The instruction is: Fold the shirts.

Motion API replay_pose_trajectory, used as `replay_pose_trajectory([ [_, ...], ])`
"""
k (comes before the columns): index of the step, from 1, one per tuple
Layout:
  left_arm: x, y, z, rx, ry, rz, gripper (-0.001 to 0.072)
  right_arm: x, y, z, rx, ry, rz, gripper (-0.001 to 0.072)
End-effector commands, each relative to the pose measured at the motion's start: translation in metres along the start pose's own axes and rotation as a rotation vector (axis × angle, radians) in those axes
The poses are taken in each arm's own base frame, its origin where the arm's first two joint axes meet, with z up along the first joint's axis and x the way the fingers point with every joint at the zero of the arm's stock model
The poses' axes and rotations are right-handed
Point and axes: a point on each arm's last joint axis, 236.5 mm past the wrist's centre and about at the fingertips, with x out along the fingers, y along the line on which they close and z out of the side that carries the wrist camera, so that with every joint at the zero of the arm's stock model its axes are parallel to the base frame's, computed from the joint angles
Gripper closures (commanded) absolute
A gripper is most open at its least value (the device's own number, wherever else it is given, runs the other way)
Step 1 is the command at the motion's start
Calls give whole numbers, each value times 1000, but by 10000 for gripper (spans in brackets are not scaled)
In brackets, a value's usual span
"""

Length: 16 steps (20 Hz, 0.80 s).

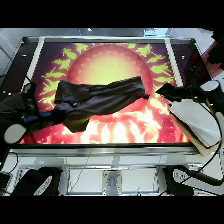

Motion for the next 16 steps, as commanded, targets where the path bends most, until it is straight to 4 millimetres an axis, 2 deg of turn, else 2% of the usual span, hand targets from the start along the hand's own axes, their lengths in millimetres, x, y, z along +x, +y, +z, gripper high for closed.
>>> replay_pose_trajectory([
  [1, -41, 44, -23, -29, -4, 145, 696, 54, 7, -28, 26, 90, -2, 283],
  [3, -45, 42, -21, -29, -28, 132, 696, 76, 7, -61, 47, 218, 3, 282],
  [5, -44, 39, -14, -26, -56, 116, 696, 88, 8, -93, 13, 344, 7, 282],
  [7, -44, 34, -4, -24, -97, 95, 696, 88, 0, -118, -100, 446, -18, 282],
  [9, -44, 32, 0, -22, -115, 86, 696, 79, -21, -135, -179, 534, -92, 282],
  [11, -44, 32, 1, -22, -115, 87, 696, 74, -40, -136, -233, 559, -164, 281],
  [12, -43, 32, 1, -22, -114, 87, 696, 76, -45, -130, -245, 532, -186, 281],
  [16, -43, 32, 1, -22, -113, 87, 696, 96, -37, -88, -228, 330, -169, 281],
])
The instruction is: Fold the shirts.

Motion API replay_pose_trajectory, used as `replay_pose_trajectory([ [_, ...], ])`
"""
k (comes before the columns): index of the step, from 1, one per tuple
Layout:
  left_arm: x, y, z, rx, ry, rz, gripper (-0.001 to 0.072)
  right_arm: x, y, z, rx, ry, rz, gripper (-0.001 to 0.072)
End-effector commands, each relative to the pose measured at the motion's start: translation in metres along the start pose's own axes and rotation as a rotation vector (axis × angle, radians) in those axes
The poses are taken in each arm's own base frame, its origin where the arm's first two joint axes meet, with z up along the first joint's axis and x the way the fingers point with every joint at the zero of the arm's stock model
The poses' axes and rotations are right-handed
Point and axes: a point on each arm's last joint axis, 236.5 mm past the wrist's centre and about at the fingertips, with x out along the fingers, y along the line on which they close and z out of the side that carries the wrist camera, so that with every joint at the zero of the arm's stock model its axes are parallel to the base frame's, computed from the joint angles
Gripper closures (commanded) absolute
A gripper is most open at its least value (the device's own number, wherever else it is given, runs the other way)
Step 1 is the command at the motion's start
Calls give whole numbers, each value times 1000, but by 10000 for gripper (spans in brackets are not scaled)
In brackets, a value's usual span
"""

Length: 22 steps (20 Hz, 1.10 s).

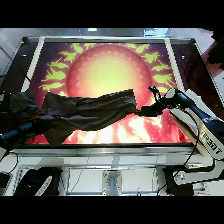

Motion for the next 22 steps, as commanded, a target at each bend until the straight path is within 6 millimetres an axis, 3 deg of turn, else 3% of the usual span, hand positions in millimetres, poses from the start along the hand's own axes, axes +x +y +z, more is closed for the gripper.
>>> replay_pose_trajectory([
  [1, 0, 0, 1, 0, -5, -1, 696, -1, -2, 32, 16, -137, -10, 281],
  [3, 0, 0, 1, 0, -5, -1, 696, -1, 1, 33, 22, -138, 5, 281],
  [7, 0, 0, 1, 0, -5, -1, 696, 1, 13, -3, -35, 14, 53, 281],
  [9, 0, 0, 1, 0, -5, -1, 696, 1, 16, -9, -50, 36, 63, 281],
  [14, 0, 0, 1, 0, -5, -1, 696, 1, 19, 10, -54, -43, 66, 281],
  [19, 0, 0, 1, 0, -5, 0, 696, 14, 32, 12, -112, -47, 59, 282],
  [21, 0, 0, 1, 0, -5, 0, 696, 18, 29, 25, -112, -101, 34, 283],
  [22, 0, 0, 1, 0, -4, 0, 695, 17, 27, 34, -98, -138, 23, 327],
])
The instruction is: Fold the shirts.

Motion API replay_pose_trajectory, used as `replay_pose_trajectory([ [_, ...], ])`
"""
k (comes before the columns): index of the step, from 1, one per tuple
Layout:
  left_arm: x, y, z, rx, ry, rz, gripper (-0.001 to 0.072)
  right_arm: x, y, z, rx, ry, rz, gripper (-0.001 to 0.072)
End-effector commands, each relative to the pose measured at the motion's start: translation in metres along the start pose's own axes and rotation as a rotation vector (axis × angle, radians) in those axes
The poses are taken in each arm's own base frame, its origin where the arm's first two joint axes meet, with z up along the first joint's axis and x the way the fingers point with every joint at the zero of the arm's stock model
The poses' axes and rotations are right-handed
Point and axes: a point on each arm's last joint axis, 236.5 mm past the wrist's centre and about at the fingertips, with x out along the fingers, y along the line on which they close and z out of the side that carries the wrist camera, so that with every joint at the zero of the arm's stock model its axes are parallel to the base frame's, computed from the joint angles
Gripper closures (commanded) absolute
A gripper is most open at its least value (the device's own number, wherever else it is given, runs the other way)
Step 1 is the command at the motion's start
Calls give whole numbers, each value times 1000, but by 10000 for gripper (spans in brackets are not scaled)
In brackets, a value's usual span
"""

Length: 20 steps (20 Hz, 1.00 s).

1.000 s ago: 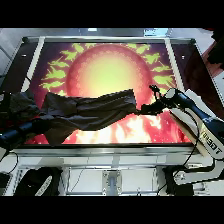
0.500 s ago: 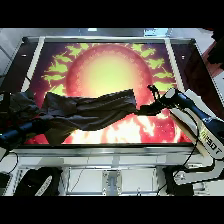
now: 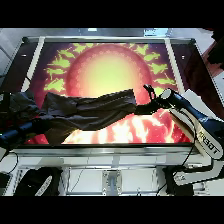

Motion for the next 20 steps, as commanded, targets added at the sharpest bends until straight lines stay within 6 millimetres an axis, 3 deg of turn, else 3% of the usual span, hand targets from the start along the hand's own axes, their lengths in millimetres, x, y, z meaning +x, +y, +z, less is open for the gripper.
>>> replay_pose_trajectory([
  [1, 0, 0, 0, 0, -1, 0, 695, 3, -7, 25, 22, -104, -42, 397],
  [2, 0, 0, 0, 0, -1, 0, 696, 2, -9, 31, 22, -126, -52, 446],
  [4, 0, 0, 0, 0, -2, 0, 696, 0, -12, 34, 34, -137, -59, 473],
  [5, 0, 0, 0, 0, -2, 0, 696, 1, -15, 33, 26, -131, -71, 625],
  [6, 0, 0, 1, 1, -3, 1, 696, 1, -15, 32, 21, -127, -74, 679],
  [8, -1, 1, 6, 6, -27, 3, 696, -1, -13, 32, 21, -127, -68, 680],
  [11, -10, -7, 50, 77, -207, -22, 696, -32, 2, 39, -62, -104, -72, 682],
  [13, -39, -19, 89, 130, -359, -56, 696, -85, 17, 52, -165, -152, -123, 683],
  [15, -82, -28, 116, 195, -457, -73, 696, -159, 44, 57, -265, -247, -173, 683],
  [18, -167, -36, 150, 236, -620, -108, 696, -278, 91, 32, -363, -433, -250, 683],
  [20, -230, -41, 165, 247, -742, -150, 696, -368, 122, 6, -381, -666, -308, 685],
])
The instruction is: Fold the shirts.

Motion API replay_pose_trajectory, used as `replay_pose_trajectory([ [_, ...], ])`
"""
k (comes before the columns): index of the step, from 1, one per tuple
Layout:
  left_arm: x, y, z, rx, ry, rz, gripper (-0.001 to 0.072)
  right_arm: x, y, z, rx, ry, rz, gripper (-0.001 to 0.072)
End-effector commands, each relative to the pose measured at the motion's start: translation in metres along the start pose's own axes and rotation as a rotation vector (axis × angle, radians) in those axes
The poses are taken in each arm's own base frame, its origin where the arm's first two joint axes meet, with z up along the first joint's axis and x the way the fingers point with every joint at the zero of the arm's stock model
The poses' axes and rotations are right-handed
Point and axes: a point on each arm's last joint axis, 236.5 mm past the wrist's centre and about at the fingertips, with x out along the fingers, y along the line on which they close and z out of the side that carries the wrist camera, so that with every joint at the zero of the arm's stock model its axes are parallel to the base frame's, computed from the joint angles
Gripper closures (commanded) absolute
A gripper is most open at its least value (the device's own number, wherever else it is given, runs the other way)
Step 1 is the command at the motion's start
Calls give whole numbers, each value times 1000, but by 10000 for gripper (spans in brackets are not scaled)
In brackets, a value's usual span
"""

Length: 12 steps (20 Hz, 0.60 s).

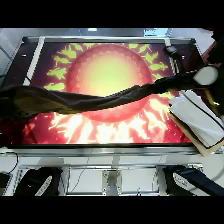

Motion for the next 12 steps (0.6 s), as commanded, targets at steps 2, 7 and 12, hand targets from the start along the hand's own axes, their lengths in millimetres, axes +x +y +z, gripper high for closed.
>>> replay_pose_trajectory([
  [2, -90, -9, 98, 44, -277, -68, 697, -219, 23, 36, -41, -456, -218, 686],
  [7, -72, -56, 118, 74, -248, -226, 698, -365, 35, 57, -67, -831, -371, 687],
  [12, 115, -52, 33, 207, 203, -92, 696, -224, -36, 72, -23, -437, -438, 686],
])
